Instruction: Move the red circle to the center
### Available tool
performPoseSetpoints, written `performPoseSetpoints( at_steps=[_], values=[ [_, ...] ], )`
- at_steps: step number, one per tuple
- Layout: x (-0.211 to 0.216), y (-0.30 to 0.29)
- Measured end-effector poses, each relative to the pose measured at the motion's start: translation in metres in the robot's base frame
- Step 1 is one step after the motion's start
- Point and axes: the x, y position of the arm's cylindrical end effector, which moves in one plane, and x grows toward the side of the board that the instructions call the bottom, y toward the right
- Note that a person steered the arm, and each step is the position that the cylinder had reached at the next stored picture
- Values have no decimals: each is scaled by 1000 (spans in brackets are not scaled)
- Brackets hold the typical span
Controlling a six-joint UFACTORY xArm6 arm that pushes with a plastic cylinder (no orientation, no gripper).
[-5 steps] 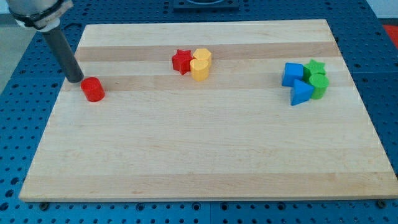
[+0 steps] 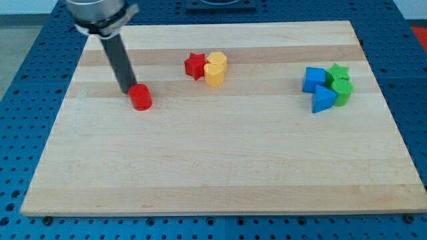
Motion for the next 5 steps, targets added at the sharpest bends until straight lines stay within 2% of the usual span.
performPoseSetpoints(
  at_steps=[4,5],
  values=[
    [34,-12],
    [51,5]
  ],
)
